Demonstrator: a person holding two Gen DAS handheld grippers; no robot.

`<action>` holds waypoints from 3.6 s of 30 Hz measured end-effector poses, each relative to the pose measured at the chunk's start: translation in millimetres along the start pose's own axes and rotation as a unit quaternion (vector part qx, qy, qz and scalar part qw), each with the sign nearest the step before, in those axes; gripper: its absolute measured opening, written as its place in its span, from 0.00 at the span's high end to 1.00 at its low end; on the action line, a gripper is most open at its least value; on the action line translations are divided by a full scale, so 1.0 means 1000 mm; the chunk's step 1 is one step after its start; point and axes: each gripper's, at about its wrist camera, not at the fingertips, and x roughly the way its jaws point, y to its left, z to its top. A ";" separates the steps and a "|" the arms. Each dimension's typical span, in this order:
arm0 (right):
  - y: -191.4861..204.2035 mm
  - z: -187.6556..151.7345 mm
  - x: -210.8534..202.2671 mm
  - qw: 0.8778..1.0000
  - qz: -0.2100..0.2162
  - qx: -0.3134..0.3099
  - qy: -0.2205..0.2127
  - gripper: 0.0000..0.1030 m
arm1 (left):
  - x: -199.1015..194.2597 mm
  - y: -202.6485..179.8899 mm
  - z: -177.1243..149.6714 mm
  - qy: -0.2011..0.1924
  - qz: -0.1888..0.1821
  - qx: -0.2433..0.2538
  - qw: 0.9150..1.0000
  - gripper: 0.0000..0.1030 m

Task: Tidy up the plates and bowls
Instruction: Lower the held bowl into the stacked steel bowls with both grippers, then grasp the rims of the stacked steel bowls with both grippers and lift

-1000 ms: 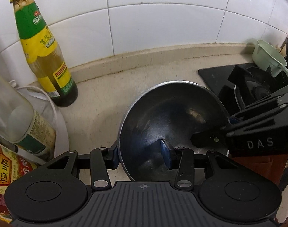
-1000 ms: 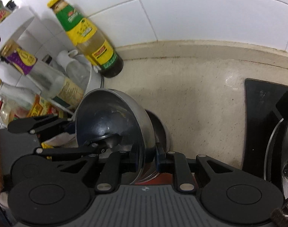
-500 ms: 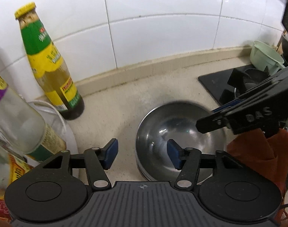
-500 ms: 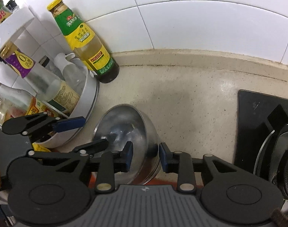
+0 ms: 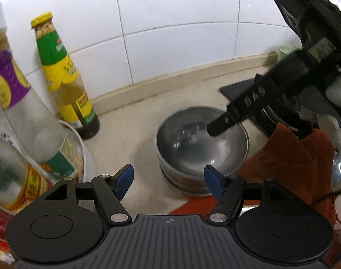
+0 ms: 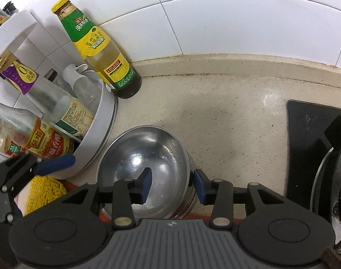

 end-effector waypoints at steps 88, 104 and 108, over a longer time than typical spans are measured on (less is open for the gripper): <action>-0.085 0.056 0.067 0.983 0.134 0.117 -0.037 0.30 | 0.149 -0.023 0.021 -0.069 -0.050 0.078 0.993 0.00; -0.022 0.054 -0.021 0.981 0.158 0.055 -0.098 0.30 | 0.036 -0.041 0.021 -0.128 0.014 0.087 0.988 0.00; -0.002 0.043 -0.043 0.980 0.164 0.038 -0.107 0.30 | 0.007 -0.049 0.012 -0.134 0.029 0.088 0.987 0.00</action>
